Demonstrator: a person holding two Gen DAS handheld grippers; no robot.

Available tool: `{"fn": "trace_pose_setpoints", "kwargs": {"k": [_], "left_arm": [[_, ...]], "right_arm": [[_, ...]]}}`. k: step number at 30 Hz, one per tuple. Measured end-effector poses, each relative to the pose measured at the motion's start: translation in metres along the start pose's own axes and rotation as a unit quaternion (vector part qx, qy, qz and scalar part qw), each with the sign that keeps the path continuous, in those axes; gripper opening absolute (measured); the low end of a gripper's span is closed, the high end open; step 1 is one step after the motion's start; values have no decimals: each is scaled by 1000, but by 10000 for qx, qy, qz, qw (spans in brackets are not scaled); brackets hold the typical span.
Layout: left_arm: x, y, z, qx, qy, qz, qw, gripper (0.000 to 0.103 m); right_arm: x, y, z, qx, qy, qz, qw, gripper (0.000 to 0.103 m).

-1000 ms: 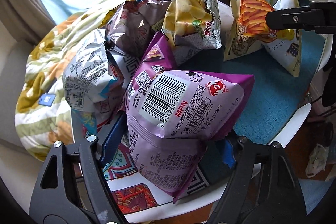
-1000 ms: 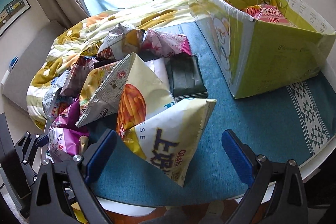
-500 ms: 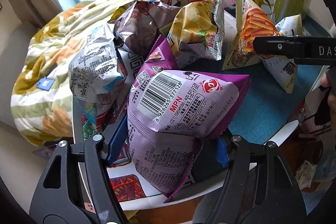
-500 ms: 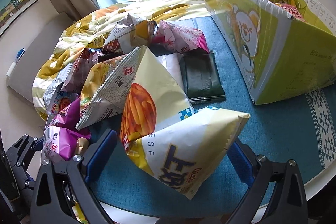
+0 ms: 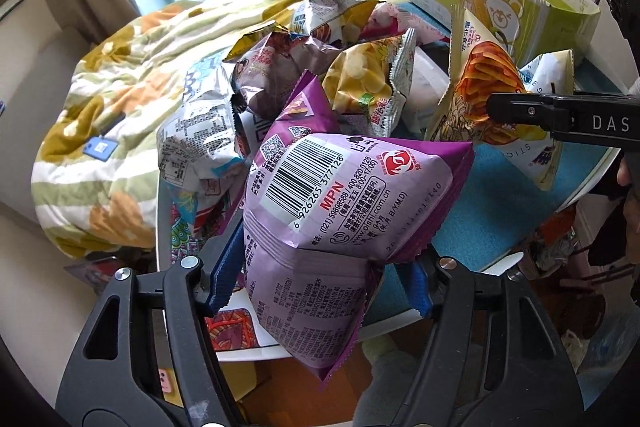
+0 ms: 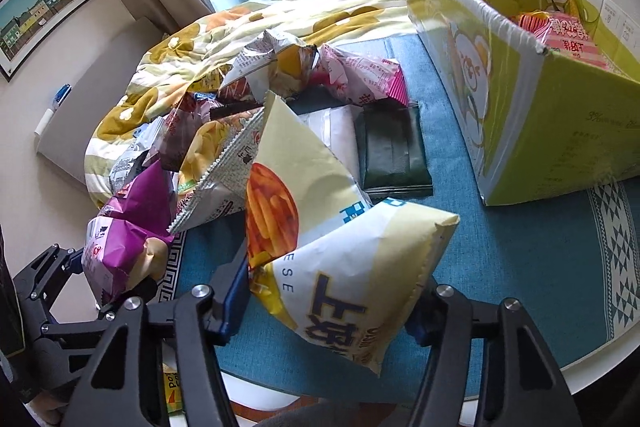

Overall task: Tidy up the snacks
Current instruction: 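Carry both bags over the yellow box and open both tools to release them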

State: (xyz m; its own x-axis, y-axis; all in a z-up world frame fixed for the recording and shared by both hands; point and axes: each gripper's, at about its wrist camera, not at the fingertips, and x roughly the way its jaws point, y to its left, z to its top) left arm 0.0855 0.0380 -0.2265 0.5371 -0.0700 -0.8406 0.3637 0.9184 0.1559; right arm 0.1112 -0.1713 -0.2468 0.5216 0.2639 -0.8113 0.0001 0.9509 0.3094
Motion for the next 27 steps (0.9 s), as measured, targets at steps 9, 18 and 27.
{"fn": "trace_pose_setpoints", "kwargs": {"k": [9,18,27], "left_arm": [[-56,-22,20,-258,-345,255,9987,64],[-127,-64,82,-483,-1177,390,9911,64],[-144,-130,150,-465,-1613,-85,9858,64]], "right_arm": [[-53,-8,11,-283,-264,158,9991,58],[-133,-31,29,-508,-865,372,9943,58],[-205,-74,54,-920,-1607,31,9827,58]]}}
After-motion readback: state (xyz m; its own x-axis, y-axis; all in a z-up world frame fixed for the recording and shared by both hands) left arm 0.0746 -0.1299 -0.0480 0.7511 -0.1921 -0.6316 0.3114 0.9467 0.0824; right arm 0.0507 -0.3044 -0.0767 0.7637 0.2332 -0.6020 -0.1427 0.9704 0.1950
